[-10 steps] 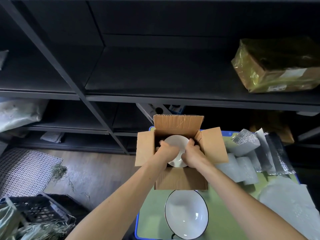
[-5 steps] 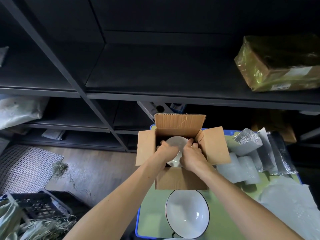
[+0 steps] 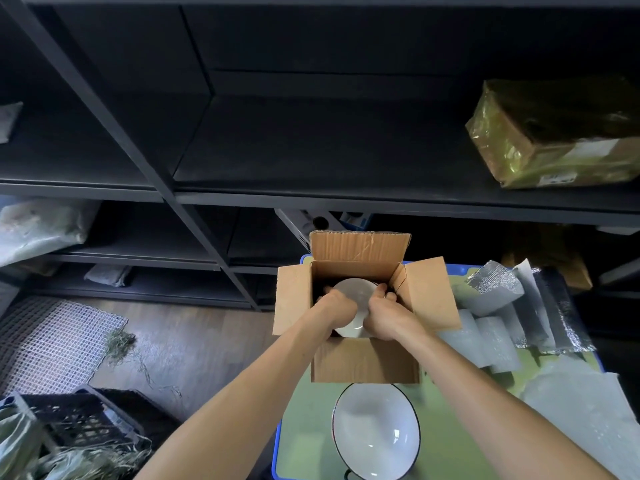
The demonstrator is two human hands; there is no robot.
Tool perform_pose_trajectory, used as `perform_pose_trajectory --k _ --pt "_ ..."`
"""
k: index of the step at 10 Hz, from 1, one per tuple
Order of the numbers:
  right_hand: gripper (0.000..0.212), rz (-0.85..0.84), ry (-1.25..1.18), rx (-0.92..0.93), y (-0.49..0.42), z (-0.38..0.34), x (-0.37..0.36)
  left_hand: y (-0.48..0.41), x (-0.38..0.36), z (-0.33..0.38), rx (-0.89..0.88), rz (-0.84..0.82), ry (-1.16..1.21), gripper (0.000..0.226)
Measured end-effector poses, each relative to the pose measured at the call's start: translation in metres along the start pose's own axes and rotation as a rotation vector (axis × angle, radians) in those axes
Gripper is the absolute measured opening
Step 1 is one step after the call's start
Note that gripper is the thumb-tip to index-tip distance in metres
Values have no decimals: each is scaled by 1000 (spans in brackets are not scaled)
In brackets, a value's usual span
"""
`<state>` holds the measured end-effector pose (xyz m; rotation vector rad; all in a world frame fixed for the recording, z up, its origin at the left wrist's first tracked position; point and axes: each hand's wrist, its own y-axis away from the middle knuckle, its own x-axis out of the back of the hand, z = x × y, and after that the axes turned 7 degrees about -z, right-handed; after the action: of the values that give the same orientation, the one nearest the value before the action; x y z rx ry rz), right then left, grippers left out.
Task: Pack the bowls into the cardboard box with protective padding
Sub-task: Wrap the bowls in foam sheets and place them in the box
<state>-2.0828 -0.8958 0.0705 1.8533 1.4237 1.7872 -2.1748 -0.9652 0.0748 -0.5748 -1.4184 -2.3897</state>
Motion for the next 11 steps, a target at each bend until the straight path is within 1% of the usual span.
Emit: perform_pose_trajectory --k 1,2,4,5,6,7,8,9,10,11 --pt "72 -5 25 1 4 -3 -3 -4 -6 -7 3 3 -9 63" --pt "75 6 53 3 9 -5 -4 6 -6 -4 -34 -2 -107 66" --pt "65 7 94 4 11 -4 -1 2 -5 -12 -92 -1 -194 54" --pt "64 15 97 -6 11 -5 -1 6 -3 -13 -109 15 -288 58" --pt "60 20 98 -11 12 -5 -3 2 -6 -13 -138 21 -338 56" --pt "55 -4 114 7 12 -3 -9 11 -8 -14 -173 6 -511 40" --pt "53 -2 136 8 11 -2 -6 21 -10 -14 -280 23 -645 38" --pt "38 14 168 29 9 -3 0 15 -2 -12 -341 8 -901 41" --pt "37 21 198 33 13 -4 1 10 4 -10 -350 -4 -946 37" --pt "38 37 212 38 15 -5 -1 18 4 -10 -262 -48 -802 36"
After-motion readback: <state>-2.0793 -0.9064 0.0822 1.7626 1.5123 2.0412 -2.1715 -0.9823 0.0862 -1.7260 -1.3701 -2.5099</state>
